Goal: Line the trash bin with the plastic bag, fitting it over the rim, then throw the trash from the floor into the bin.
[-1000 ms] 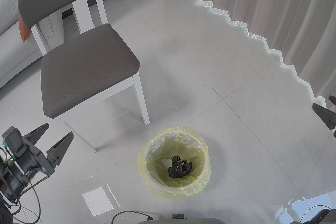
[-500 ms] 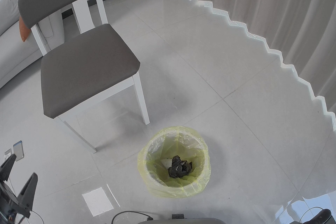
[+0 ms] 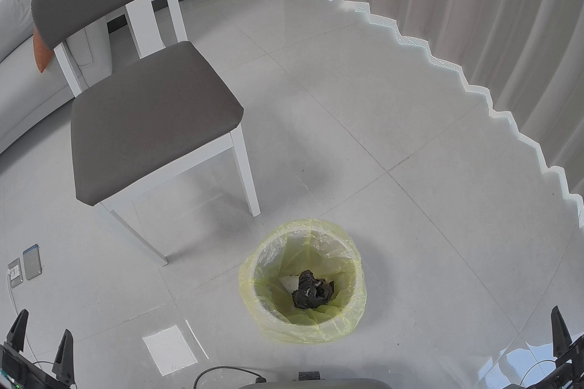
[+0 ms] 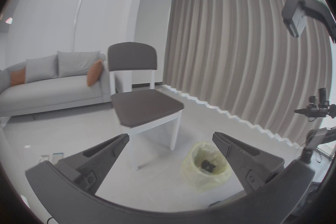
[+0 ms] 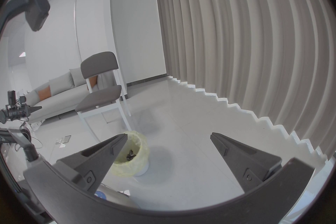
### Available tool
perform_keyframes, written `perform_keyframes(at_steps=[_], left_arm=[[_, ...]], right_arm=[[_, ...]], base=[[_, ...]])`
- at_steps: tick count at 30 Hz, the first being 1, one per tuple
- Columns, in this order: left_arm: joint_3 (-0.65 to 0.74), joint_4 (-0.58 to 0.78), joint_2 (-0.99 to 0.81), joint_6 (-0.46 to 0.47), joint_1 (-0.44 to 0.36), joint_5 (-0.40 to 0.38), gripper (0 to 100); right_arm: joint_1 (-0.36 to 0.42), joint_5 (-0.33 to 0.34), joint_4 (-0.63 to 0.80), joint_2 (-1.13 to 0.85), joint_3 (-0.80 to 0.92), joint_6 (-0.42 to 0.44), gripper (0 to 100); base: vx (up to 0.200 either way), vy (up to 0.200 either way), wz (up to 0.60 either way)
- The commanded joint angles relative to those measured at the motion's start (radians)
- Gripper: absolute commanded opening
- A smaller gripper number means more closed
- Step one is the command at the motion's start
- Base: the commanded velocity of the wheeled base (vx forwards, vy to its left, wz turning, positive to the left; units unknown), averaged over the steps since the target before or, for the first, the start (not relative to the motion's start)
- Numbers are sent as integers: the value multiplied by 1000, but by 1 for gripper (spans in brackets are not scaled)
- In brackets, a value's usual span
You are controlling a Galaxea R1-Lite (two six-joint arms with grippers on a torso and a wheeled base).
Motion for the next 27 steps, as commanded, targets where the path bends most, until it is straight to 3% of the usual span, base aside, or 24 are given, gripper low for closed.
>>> perform_keyframes(at_steps=[1,4,6,10,19,22,23,24,27], left_arm=[[20,-5,-24,-1,3,3,100],[20,-5,-24,-2,3,3,100],[20,-5,-24,-2,3,3,100],[20,-4,-24,1,3,2,100],[20,-5,-24,-1,3,11,100],[20,-5,-24,-1,3,11,100],[20,-7,-26,1,3,11,100],[20,-7,-26,1,3,11,100],[20,-5,-26,1,3,12,100]], right_arm=[[-3,-48,2,-28,23,-11,100],[-3,-114,0,-28,23,2,100],[-3,-97,8,-28,21,21,100],[-3,24,3,-28,23,29,100],[-3,179,0,-28,23,24,100],[-3,118,-1,-30,23,-59,100],[-3,-54,-1,-31,23,-76,100],[-3,-88,-1,-31,23,-62,100],[-4,-58,37,-30,23,-1,100]], base=[[0,0,0],[0,0,0],[0,0,0],[0,0,0],[0,0,0],[0,0,0],[0,0,0],[0,0,0],[0,0,0]])
